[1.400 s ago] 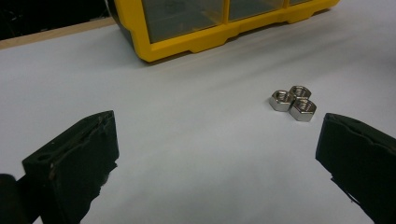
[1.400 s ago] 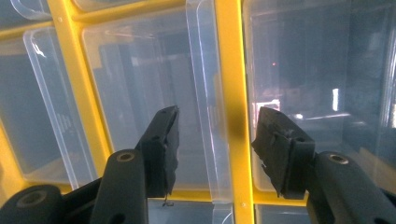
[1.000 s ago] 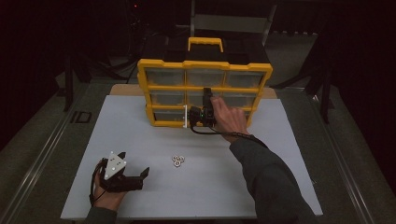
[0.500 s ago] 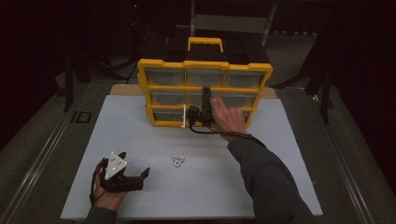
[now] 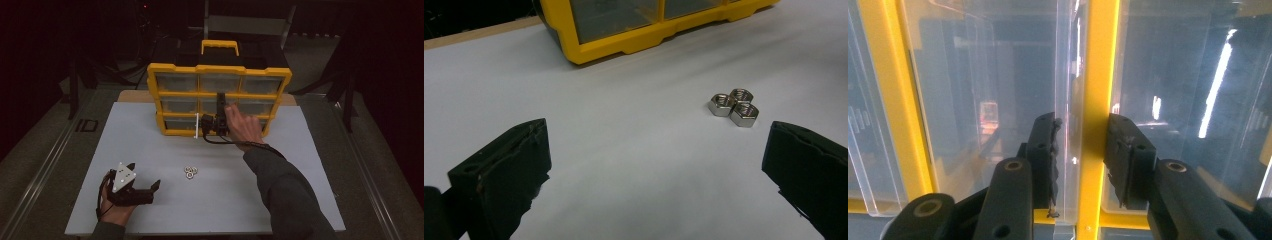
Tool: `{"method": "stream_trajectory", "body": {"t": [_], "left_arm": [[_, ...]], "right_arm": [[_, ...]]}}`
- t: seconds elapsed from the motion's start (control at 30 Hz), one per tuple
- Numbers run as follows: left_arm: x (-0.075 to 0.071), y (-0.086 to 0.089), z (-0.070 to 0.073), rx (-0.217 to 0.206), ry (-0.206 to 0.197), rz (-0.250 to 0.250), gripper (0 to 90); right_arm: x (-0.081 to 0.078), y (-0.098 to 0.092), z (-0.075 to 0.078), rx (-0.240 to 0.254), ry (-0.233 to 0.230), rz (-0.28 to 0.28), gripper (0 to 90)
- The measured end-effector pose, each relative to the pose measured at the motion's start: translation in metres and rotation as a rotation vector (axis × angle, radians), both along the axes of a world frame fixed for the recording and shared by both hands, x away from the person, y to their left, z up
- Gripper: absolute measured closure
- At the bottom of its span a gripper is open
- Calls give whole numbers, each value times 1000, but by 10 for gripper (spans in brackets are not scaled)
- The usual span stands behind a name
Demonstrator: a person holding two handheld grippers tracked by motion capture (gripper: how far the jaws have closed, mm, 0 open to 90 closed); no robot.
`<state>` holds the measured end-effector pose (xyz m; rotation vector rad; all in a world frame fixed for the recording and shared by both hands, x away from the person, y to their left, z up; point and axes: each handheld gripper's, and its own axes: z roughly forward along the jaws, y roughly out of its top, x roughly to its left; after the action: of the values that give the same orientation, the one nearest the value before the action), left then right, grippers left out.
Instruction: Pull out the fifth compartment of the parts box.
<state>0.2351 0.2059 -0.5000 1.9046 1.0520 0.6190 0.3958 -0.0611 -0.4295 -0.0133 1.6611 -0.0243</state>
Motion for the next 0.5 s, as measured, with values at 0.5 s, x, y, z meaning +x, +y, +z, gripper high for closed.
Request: {"method": "stream_trajectory", "body": {"t": [0.5], "left_arm": [[0,0,0,3,5,0,0]], "right_arm": [[-8,-3,2,17,15,21,683]]}}
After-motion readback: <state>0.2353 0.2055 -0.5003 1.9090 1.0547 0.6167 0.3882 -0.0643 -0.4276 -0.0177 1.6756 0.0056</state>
